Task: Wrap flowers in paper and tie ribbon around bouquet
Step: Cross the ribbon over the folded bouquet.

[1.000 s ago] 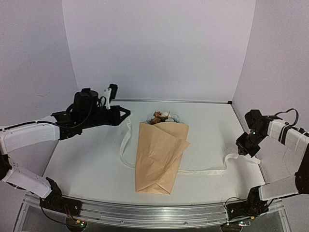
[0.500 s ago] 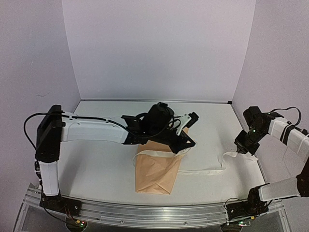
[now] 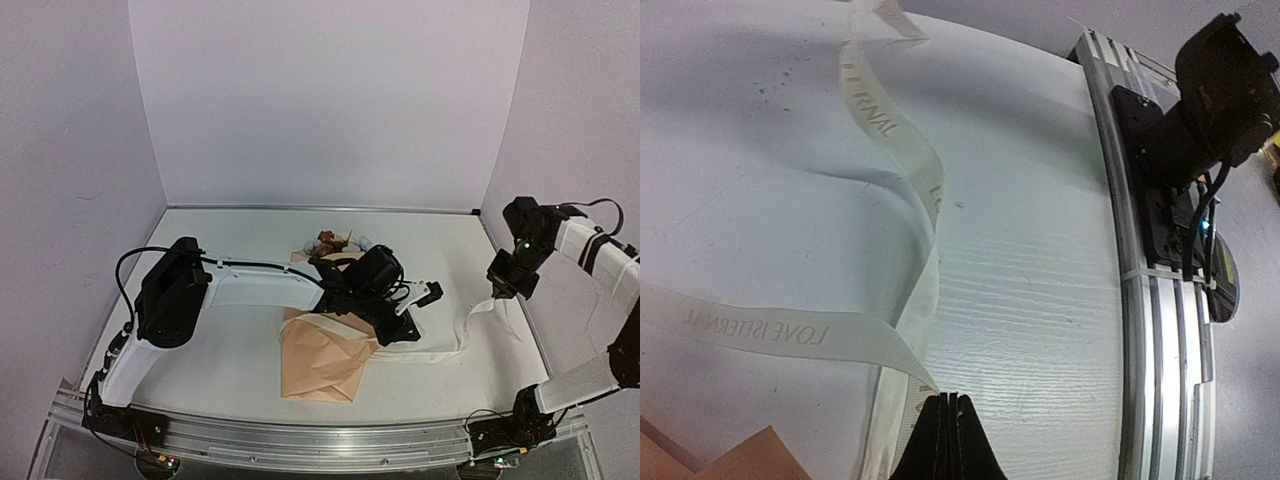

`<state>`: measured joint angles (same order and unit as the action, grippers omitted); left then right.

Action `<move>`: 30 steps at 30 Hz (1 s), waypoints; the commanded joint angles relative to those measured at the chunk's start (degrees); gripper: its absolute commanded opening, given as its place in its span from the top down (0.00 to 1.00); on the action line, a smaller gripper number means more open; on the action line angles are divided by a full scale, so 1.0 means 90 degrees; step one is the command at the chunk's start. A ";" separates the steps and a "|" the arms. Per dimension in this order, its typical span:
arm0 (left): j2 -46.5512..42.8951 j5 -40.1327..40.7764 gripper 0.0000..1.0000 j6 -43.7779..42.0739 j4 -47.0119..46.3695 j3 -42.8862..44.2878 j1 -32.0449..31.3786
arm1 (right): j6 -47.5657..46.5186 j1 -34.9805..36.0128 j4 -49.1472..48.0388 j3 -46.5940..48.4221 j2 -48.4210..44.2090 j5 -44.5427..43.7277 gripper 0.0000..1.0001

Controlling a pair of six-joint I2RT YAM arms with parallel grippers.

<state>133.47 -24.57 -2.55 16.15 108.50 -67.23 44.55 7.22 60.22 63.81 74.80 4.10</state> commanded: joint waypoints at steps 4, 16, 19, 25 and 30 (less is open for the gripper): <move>-0.0453 -0.0015 1.00 -0.0833 -0.0048 0.0394 -0.0379 | -0.0257 0.0036 0.0245 0.1849 0.1427 0.0818 1.00; -0.1471 0.0044 1.00 -0.1399 -0.1287 -0.0483 -0.0437 | 0.0076 0.0256 0.0415 0.4253 0.3297 0.1667 1.00; -0.1605 0.0005 1.00 -0.1526 -0.1498 -0.0615 -0.0431 | 0.0079 0.0369 0.0439 0.4773 0.3649 0.1677 1.00; -0.2058 0.0176 1.00 -0.1617 -0.2415 -0.1197 -0.0408 | 0.0192 0.0475 0.0522 0.5313 0.4158 0.1756 1.00; -0.1905 0.0035 1.00 -0.1276 -0.2732 -0.1360 -0.0166 | 0.0207 0.0594 0.0536 0.5390 0.4161 0.1782 1.00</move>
<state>118.46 -23.55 -15.51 -2.14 97.17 -70.81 45.94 11.62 63.60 109.64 112.25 19.89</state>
